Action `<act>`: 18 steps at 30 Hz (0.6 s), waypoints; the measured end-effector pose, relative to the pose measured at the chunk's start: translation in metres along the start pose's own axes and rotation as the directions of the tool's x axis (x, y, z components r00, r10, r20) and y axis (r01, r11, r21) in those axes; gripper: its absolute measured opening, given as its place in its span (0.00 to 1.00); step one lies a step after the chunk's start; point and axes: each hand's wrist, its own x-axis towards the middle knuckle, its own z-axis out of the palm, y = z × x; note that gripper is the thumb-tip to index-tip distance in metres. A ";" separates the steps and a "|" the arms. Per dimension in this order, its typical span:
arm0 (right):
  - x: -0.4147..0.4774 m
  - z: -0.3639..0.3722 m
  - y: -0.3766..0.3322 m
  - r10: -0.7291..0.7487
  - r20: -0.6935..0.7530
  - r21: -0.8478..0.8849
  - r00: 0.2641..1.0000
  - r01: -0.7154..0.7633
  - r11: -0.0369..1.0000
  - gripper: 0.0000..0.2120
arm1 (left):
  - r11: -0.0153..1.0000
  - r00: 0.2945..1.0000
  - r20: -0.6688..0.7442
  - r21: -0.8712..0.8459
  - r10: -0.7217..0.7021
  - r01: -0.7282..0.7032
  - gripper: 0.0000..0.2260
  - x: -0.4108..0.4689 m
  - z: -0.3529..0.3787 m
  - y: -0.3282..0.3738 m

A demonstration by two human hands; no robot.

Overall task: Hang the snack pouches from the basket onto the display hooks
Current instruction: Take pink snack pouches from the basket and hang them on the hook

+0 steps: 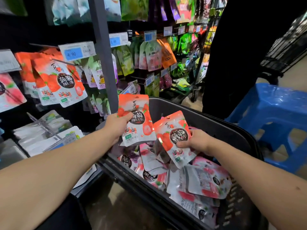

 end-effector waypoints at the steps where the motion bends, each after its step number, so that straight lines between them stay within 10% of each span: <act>1: 0.001 -0.005 0.001 0.015 0.001 0.059 1.000 -0.015 0.998 0.22 | 1.000 1.000 -0.019 0.000 -0.001 0.001 0.05 0.000 0.000 0.000; 9: 0.001 -0.003 -0.018 -0.020 0.083 0.424 0.996 -0.018 0.906 0.33 | 0.999 1.000 -0.003 0.044 -0.026 0.026 0.02 -0.003 -0.001 -0.002; 18: -0.005 0.032 -0.065 -0.045 0.074 0.540 0.996 -0.002 0.842 0.13 | 0.999 0.996 0.086 0.046 -0.018 0.014 0.12 -0.021 -0.001 0.016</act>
